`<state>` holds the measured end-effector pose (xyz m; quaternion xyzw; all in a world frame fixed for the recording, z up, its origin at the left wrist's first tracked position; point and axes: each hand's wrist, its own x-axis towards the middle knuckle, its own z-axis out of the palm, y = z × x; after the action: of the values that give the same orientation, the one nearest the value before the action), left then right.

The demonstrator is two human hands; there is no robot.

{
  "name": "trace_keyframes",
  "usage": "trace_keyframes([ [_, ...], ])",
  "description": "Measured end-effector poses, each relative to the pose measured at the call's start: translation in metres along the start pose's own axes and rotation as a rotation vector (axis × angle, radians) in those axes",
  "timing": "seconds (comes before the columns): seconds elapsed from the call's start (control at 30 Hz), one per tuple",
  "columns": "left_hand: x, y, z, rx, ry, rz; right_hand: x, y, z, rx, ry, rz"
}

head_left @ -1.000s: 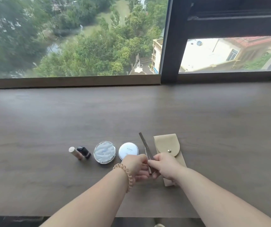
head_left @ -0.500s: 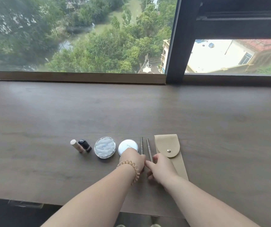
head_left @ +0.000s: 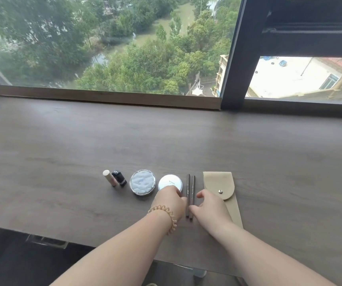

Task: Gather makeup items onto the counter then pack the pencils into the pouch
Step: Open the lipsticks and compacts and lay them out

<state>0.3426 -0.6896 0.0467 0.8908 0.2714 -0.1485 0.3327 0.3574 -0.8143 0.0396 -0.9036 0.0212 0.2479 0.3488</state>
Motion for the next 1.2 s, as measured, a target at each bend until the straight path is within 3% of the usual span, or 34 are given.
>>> trace_keyframes([
  [0.3,-0.007,-0.049,-0.077,-0.093,0.198,0.092,-0.008,-0.059,0.007,0.016,0.09,-0.13],
  [0.57,0.012,-0.129,-0.149,-0.149,0.324,0.107,-0.009,-0.143,0.083,0.008,0.082,-0.227],
  [0.83,0.042,-0.189,-0.198,-0.19,0.186,0.182,0.013,-0.183,0.134,-0.106,0.171,-0.126],
  [1.07,0.053,-0.178,-0.205,-0.114,0.059,0.354,0.015,-0.194,0.145,-0.087,0.267,-0.044],
  [1.2,0.049,-0.155,-0.214,-0.1,0.055,0.53,-0.006,-0.201,0.127,0.196,0.365,-0.085],
])
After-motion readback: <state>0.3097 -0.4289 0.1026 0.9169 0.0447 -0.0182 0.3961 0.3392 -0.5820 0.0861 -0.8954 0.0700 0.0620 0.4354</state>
